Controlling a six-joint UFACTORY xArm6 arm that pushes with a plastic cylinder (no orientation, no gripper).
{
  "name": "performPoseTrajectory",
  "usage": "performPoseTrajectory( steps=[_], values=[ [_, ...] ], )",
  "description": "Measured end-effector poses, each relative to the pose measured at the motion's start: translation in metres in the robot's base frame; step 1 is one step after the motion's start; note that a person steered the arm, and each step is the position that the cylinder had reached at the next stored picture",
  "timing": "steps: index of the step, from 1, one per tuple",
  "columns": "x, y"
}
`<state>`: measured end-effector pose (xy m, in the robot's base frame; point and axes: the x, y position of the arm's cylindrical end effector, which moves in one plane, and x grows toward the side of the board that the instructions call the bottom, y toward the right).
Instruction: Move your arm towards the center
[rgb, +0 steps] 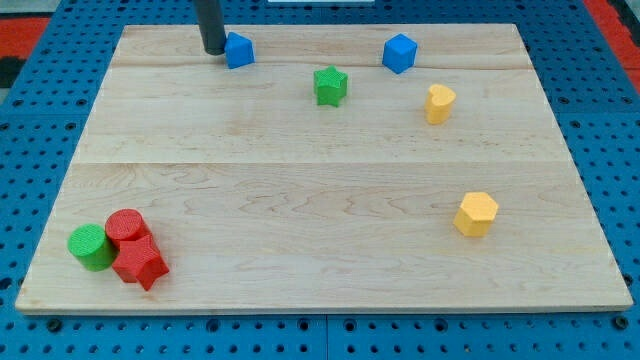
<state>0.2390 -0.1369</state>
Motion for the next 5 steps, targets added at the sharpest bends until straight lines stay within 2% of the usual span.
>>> performPoseTrajectory(
  steps=[3, 4, 5],
  values=[
    [0.000, 0.064],
    [0.001, 0.068],
    [0.035, 0.054]
  ],
)
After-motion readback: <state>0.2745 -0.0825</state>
